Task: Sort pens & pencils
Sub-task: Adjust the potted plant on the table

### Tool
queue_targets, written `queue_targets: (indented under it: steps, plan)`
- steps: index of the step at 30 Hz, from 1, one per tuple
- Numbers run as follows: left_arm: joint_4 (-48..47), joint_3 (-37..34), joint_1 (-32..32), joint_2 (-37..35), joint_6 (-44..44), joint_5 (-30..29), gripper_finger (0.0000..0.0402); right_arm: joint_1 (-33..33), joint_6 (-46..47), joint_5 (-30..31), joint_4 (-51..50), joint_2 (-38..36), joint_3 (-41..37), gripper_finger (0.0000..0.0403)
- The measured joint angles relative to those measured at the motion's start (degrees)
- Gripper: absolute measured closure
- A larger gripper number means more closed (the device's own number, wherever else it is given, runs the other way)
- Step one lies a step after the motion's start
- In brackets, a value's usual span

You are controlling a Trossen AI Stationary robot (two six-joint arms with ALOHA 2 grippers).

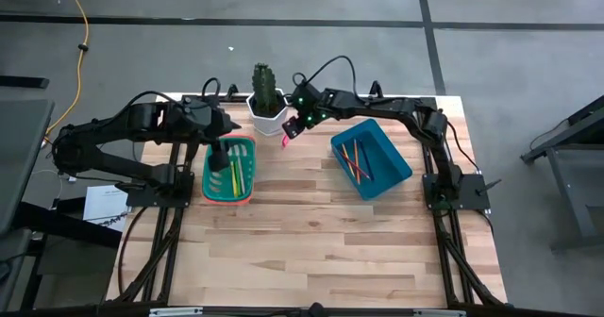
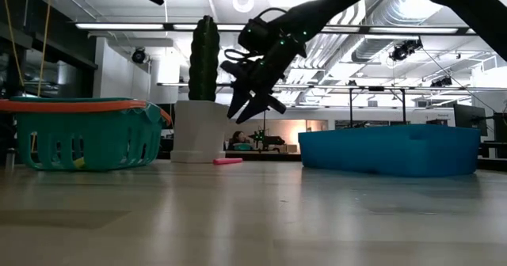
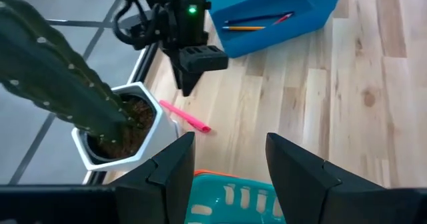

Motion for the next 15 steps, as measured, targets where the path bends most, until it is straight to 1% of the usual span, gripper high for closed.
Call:
queue_targets:
  steps: [4,8,11,15]
  plan:
    - [0.0,0.0,0.0,0.0,-0.5,-1.9,0.0229,0.1,-0.3,0.4,-0.1,0.0,0.0,0.0281]
    - [-1.0,0.0,0.0,0.0,-4.2,-8.0,0.0229,-0.4,2.2,0.5,2.3,0.0,0.0,0.0281]
    - [-3.4,0.0,0.0,0.0,-6.9,-11.3,0.0229,-1.2,3.9,1.3,1.5,0.0,0.0,0.0281]
    - [-4.2,-1.4,0.0,0.5,-8.6,-11.6,0.0229,-2.0,2.9,1.4,0.8,0.0,0.0,0.0281]
